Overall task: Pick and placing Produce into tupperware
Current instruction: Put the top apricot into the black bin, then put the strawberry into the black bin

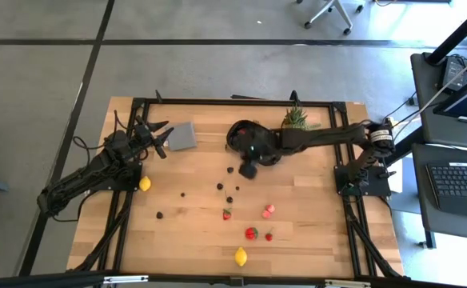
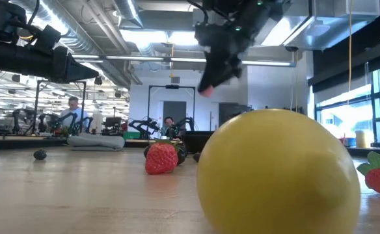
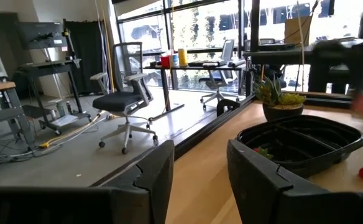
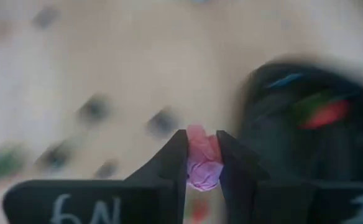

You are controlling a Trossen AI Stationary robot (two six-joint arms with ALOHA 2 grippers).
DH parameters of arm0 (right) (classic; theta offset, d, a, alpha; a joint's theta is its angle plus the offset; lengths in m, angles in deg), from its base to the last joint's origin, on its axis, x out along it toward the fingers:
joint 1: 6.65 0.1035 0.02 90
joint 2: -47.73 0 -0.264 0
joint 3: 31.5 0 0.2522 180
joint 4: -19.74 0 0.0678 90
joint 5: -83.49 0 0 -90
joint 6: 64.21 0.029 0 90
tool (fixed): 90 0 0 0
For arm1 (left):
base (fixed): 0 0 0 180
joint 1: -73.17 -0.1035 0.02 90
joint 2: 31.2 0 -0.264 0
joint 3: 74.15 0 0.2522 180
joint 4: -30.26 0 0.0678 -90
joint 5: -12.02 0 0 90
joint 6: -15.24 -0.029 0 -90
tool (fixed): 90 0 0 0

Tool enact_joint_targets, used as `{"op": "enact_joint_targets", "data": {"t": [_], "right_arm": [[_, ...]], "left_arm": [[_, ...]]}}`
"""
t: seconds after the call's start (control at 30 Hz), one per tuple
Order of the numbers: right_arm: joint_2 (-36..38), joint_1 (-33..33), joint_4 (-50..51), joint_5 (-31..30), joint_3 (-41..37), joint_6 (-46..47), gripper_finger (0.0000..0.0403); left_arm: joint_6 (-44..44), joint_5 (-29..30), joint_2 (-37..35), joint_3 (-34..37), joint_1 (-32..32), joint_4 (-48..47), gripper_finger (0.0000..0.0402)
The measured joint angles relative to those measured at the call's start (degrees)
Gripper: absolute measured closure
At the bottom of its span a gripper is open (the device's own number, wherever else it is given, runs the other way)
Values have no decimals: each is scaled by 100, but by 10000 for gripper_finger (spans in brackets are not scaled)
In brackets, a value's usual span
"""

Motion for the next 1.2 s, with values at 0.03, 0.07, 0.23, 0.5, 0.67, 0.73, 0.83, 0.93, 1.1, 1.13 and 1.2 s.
{"op": "enact_joint_targets", "data": {"t": [0.03,0.07,0.23,0.5,0.67,0.73,0.83,0.93,1.1,1.13,1.2], "right_arm": [[1,-85,-122,-194,38,-45,331],[3,-178,-194,-284,58,-78,332],[5,-633,-323,-301,-192,-37,330],[-1,-1071,-565,-80,-1080,271,329],[-1,-1095,-733,90,-1335,244,329],[-1,-1093,-764,92,-1377,268,326],[-1,-1095,-791,92,-1385,230,309],[-1,-1095,-791,96,-1385,-10,275],[-1,-1095,-871,97,-1381,-208,199],[-1,-1095,-876,98,-1356,-208,186],[-1,-1079,-870,136,-1283,-346,164]], "left_arm": [[0,0,0,0,-2,0,261],[0,0,1,0,0,0,261],[0,0,1,-1,-2,0,261],[0,0,0,0,0,0,261],[0,0,-1,-1,-2,0,261],[0,0,2,0,-2,0,261],[0,0,1,0,0,0,261],[0,2,1,0,0,0,261],[0,0,0,0,0,0,261],[0,2,-1,0,0,0,261],[0,0,1,0,-2,0,261]]}}
